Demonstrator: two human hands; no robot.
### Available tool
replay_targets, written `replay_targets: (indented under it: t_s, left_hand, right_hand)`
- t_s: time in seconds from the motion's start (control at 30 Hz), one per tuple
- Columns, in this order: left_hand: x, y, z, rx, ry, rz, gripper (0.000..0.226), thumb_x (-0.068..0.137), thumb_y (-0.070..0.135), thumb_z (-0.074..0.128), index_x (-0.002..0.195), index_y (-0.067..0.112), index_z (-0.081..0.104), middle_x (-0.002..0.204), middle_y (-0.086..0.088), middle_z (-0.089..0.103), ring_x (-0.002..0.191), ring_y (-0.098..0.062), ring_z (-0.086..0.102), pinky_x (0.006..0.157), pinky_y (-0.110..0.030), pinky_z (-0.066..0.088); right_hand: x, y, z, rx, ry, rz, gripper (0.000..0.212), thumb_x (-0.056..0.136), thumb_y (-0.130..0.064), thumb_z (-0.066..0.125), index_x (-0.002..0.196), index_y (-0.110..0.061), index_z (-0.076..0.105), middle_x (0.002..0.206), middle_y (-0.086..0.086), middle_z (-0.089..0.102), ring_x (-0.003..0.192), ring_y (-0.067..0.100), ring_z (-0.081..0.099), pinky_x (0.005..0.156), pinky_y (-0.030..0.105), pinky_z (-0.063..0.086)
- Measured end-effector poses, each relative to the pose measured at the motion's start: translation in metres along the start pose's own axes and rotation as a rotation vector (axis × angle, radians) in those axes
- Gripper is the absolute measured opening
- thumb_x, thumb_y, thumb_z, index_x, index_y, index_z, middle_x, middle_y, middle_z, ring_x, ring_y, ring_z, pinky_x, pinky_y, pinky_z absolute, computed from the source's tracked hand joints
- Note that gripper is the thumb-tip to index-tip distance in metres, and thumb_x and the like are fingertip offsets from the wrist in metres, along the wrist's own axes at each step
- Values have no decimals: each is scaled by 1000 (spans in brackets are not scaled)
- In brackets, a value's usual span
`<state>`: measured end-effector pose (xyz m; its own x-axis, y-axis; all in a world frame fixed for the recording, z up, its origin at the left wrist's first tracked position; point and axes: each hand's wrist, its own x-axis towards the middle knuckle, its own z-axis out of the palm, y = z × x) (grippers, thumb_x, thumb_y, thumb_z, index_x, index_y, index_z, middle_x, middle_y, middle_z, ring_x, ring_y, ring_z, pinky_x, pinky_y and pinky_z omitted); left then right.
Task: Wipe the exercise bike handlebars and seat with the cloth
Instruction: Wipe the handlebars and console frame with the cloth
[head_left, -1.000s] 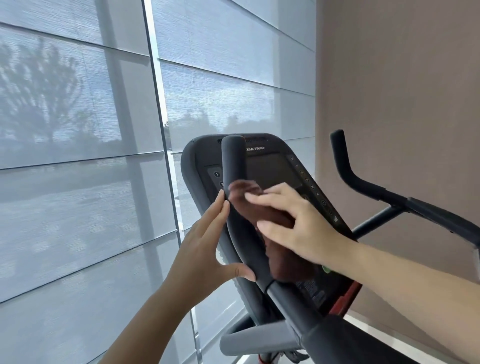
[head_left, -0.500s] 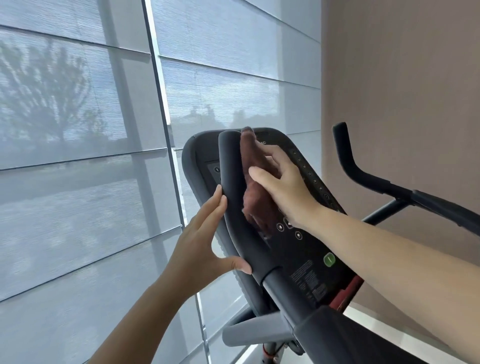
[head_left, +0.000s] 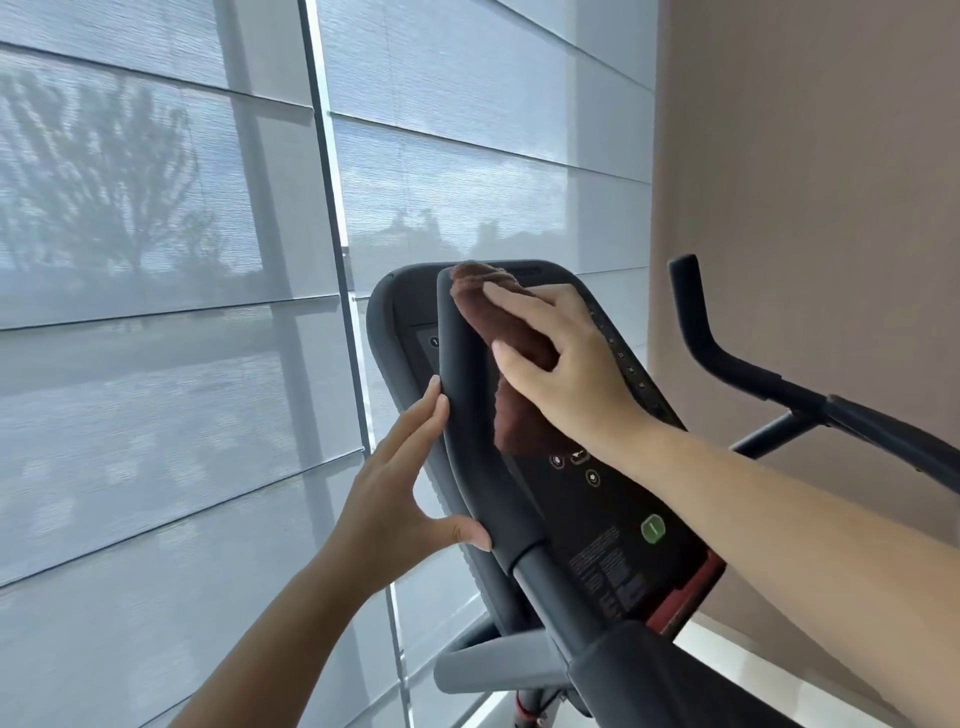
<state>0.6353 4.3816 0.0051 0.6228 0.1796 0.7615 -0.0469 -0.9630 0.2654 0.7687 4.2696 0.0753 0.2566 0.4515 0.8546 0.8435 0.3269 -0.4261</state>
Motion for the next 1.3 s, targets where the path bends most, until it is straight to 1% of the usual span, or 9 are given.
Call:
replay_targets:
  t_s: [0.13, 0.37, 0.43, 0.6, 0.8, 0.9, 1.0, 1.2, 1.3]
  left_hand:
    - [-1, -4, 0, -57, 13, -2, 110, 51, 63, 67, 139, 12, 25, 149, -3, 24, 138, -14, 23, 108, -43, 31]
    - [0, -12, 5, -132, 47, 64, 109, 47, 54, 71, 138, 10, 29, 148, -4, 24, 136, -8, 23, 107, -21, 23]
    - [0, -20, 3, -148, 27, 105, 107, 51, 55, 71, 139, 10, 29, 149, -3, 25, 136, -10, 24, 108, -25, 24]
    - [3, -47, -8, -260, -82, 249, 99, 61, 59, 66, 140, 12, 29, 150, 0, 24, 136, -7, 24, 109, -36, 27]
    - [19, -83, -14, -306, -112, 395, 93, 64, 61, 63, 140, 22, 26, 148, 9, 26, 137, -6, 20, 111, -43, 20]
    - [22, -92, -7, -307, -151, 432, 88, 67, 57, 66, 139, 21, 30, 146, 11, 26, 138, -6, 17, 111, -44, 14]
    - [24, -99, 2, -316, -149, 423, 82, 71, 47, 67, 139, 17, 33, 146, 7, 30, 138, -9, 15, 112, -47, 11]
    - [34, -118, 18, -282, -121, 497, 72, 77, 47, 60, 136, 13, 39, 143, 1, 39, 138, -18, 19, 111, -52, 13]
    - [42, -129, 26, -235, -84, 540, 64, 82, 51, 53, 132, 12, 45, 137, -3, 47, 135, -24, 27, 110, -51, 15]
  right_hand:
    - [-16, -4, 5, -14, -135, 80, 46, 80, -10, 66, 122, -26, 56, 113, 1, 48, 100, -2, 49, 94, 4, 32]
    - [-56, -37, -45, -250, -676, 296, 45, 77, -13, 66, 103, -49, 62, 102, -12, 58, 92, -5, 55, 83, 4, 37]
    - [-50, -48, -42, -274, -599, 291, 43, 77, -13, 66, 104, -46, 64, 103, -15, 61, 94, -6, 56, 83, 5, 38]
    - [-11, -47, 14, -311, 104, 158, 44, 82, -7, 61, 120, -30, 57, 113, 1, 53, 98, -1, 52, 91, 4, 32]
    - [-17, -54, 34, -652, -66, 160, 48, 76, -6, 68, 119, -25, 59, 111, 1, 48, 99, 0, 48, 93, 3, 29]
    - [-54, -76, 23, -748, -375, 389, 49, 74, -8, 68, 111, -40, 62, 111, -7, 53, 101, 5, 53, 94, 19, 39]
    - [-57, -93, 23, -811, -431, 478, 49, 74, -9, 67, 106, -46, 63, 111, -9, 56, 103, 8, 54, 94, 30, 42]
    - [3, -73, 55, -677, 239, 166, 46, 78, -11, 61, 119, -30, 55, 107, -6, 49, 98, -2, 51, 91, 9, 37]
    - [17, -51, 69, -882, 242, -16, 47, 78, -7, 64, 123, -18, 55, 116, 2, 40, 108, 12, 49, 98, 18, 38]
